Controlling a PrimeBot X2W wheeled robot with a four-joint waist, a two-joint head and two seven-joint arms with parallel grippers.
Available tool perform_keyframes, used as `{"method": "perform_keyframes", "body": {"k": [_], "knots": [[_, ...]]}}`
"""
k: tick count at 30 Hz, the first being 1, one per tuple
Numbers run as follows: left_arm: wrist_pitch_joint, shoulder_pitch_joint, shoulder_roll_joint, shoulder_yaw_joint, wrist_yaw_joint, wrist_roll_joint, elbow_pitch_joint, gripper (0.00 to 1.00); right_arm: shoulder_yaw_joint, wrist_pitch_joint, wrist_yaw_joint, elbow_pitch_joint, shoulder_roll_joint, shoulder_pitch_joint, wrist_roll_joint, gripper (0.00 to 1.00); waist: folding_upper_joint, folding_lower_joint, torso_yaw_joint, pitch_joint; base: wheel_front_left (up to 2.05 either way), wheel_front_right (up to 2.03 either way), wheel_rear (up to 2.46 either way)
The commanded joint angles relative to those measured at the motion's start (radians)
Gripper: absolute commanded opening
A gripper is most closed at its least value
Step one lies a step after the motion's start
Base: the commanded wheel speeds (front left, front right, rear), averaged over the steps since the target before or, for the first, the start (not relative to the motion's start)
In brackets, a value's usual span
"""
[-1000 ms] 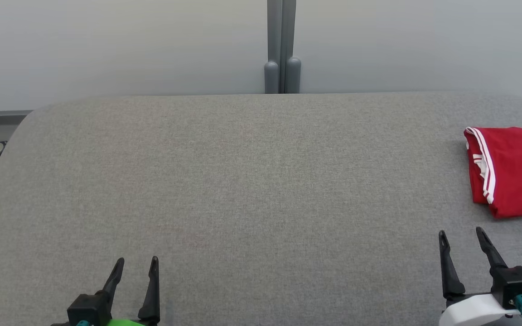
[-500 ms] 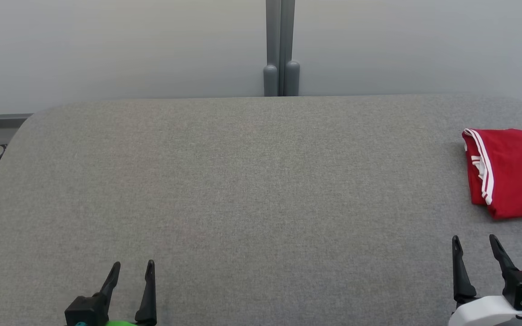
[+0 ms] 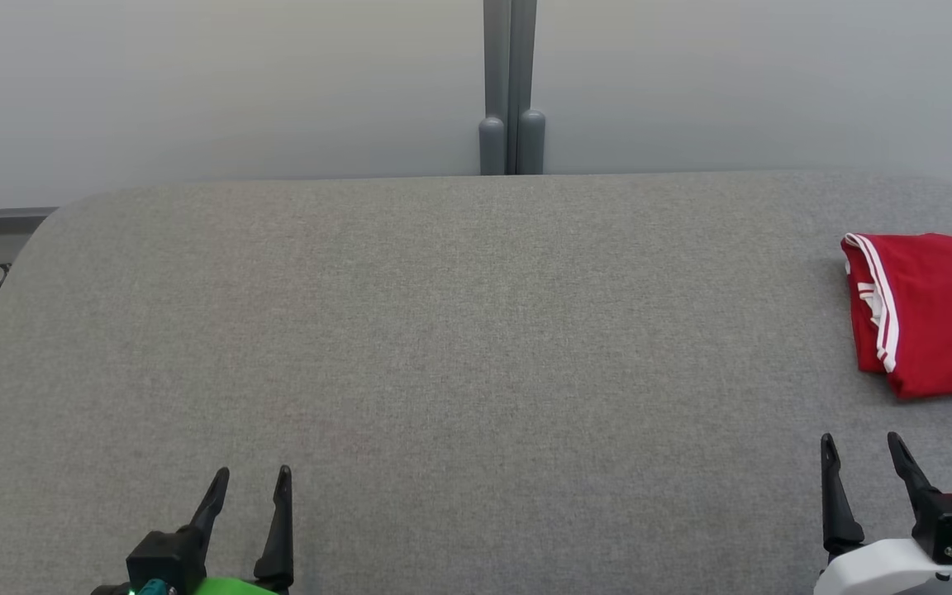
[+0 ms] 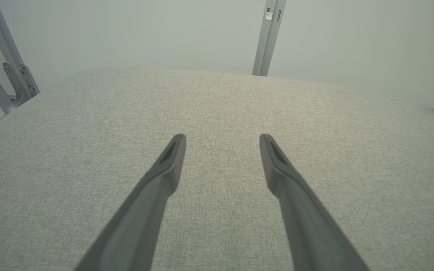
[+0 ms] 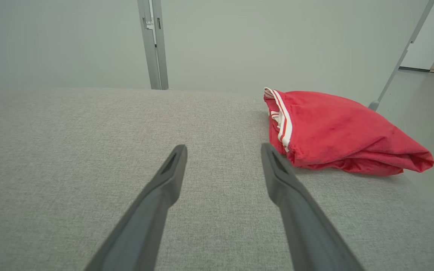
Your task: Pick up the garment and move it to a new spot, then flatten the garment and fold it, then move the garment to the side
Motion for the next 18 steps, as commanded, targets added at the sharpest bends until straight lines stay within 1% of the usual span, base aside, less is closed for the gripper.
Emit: {"method": "perform_keyframes", "body": {"k": [1,17,18], "knots": [[-0.002,-0.006,0.004,0.001,-0.003,-0.002,-0.003,1.0,0.003,-0.002,-0.002,0.004,-0.002,0.0,0.005,1.0,0.0,0.0,-0.002,-0.001,0.0,0.0,0.0],[0.0,-0.01,0.002,-0.005,0.0,0.002,-0.003,1.0,-0.002,0.0,0.0,-0.003,-0.001,-0.008,-0.001,1.0,0.0,0.0,-0.008,0.005,0.0,0.0,0.0],[0.002,0.016,0.001,-0.007,0.0,0.001,0.016,0.0,-0.001,0.001,0.0,0.019,0.007,0.01,0.002,0.0,0.0,0.0,-0.008,0.005,0.0,0.0,0.0]]}}
